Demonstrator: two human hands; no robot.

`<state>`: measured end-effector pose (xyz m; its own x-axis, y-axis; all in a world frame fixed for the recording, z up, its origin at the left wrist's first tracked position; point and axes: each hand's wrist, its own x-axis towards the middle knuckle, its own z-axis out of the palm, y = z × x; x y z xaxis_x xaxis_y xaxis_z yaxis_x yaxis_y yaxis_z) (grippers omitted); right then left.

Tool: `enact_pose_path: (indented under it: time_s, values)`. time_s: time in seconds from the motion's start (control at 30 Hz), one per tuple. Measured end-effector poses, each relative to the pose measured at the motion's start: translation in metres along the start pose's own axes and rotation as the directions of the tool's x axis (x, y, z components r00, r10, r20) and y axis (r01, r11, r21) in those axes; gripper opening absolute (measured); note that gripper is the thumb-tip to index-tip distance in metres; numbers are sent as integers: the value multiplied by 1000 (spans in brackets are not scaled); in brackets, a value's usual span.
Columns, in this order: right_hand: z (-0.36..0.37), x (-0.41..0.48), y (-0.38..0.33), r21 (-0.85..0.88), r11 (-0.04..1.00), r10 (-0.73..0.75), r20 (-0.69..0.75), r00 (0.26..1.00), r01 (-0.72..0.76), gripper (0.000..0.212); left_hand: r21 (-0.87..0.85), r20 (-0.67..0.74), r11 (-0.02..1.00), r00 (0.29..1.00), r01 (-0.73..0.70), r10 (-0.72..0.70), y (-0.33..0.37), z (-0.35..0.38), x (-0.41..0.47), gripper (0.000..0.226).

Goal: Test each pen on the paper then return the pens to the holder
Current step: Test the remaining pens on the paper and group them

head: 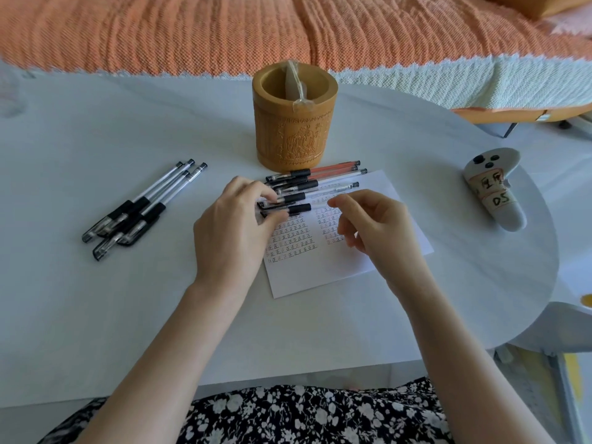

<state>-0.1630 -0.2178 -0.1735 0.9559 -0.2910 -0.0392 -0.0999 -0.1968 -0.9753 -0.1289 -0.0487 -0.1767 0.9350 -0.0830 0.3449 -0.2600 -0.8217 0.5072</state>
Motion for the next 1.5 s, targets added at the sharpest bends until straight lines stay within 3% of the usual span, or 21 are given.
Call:
enact_pose_path:
  time_s: [0.17, 0.37, 0.77, 1.0, 1.13, 1.3, 1.37, 1.5]
  values:
    - [4, 1, 6, -208, 971, -118, -3, 993, 115, 10, -13, -53, 1000, 998, 19, -20, -16, -14, 3, 9]
    - [5, 0, 7, -280, 948, -151, 24, 988, 151, 5, 96, -43, 979, 984, 178, -174, -51, -29, 6, 21]
    - [8, 0, 8, -273, 947, -162, 40, 986, 167, 5, 142, -53, 954, 964, 264, -259, -68, -28, 16, 28]
    - [9, -1, 7, -211, 967, -141, 33, 989, 145, 5, 167, -123, 973, 983, 158, -138, -69, -28, 14, 14]
    - [11, -3, 0, -98, 989, -103, 72, 992, 110, 14, -127, -137, 991, 990, -50, 33, -39, -41, 6, 13]
    - [13, -10, -9, 120, 990, -111, 273, 955, 81, 35, -422, 50, 881, 965, -214, 259, 0, -32, -18, 14]
    - [13, -10, -9, 179, 980, -137, 264, 955, 91, 34, -461, 76, 863, 960, -207, 271, 6, -25, -23, 17]
    - [10, -8, -9, 300, 948, -154, 145, 977, 105, 39, -428, 147, 903, 983, -38, 111, 6, -20, -25, 21]
